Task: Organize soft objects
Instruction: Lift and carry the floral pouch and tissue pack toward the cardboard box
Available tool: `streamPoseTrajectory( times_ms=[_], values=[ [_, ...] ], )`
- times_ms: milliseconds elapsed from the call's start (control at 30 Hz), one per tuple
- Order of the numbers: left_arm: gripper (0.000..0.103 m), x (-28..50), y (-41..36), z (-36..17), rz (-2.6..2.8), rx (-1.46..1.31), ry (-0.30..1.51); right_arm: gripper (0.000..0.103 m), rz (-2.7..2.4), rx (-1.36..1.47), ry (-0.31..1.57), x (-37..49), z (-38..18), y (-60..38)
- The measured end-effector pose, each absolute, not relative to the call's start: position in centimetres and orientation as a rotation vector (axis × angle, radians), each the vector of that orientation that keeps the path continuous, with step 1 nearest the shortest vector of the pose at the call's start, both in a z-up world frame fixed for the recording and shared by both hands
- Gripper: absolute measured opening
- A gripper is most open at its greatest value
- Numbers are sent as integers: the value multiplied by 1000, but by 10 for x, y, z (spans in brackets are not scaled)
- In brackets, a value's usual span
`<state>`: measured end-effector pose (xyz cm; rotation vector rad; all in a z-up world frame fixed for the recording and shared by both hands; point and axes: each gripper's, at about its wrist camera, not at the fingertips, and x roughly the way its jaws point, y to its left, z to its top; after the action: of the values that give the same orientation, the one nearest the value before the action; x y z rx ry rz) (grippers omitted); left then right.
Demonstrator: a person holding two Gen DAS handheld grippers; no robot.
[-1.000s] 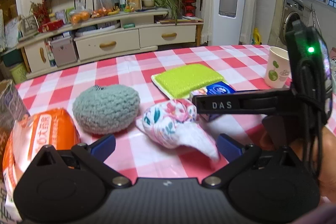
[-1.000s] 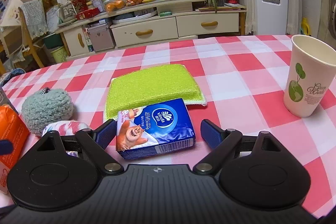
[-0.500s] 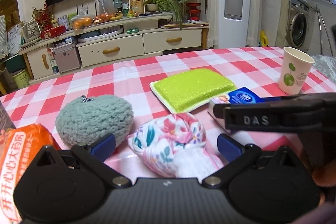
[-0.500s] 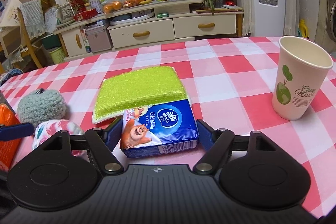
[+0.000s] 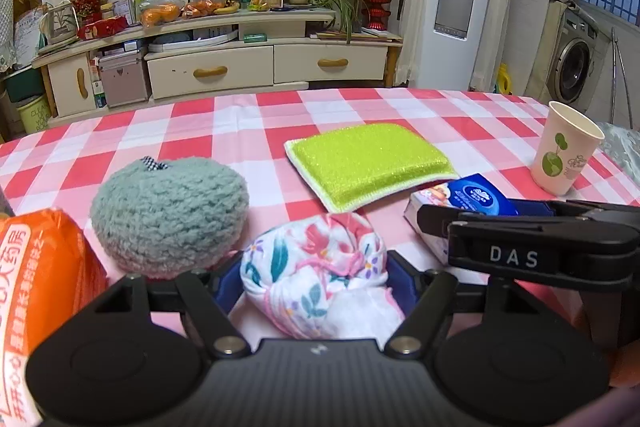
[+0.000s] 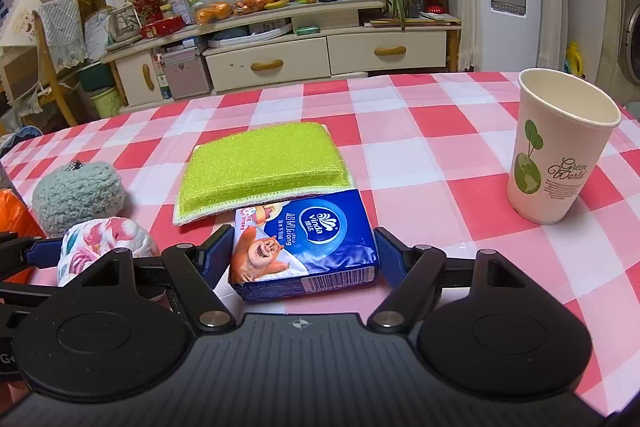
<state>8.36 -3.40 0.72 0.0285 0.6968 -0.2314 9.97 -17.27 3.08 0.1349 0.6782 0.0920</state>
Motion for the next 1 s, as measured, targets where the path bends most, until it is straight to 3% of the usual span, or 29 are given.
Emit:
streamPoseTrajectory(
  times_ms=[633,1000],
  values=[
    [71,36,-19,9,-225,8,727,92,81,27,648,62,33,-168],
    [71,11,-7,13,-219,5,745,92,-7,108,647,32,31,-169]
  ],
)
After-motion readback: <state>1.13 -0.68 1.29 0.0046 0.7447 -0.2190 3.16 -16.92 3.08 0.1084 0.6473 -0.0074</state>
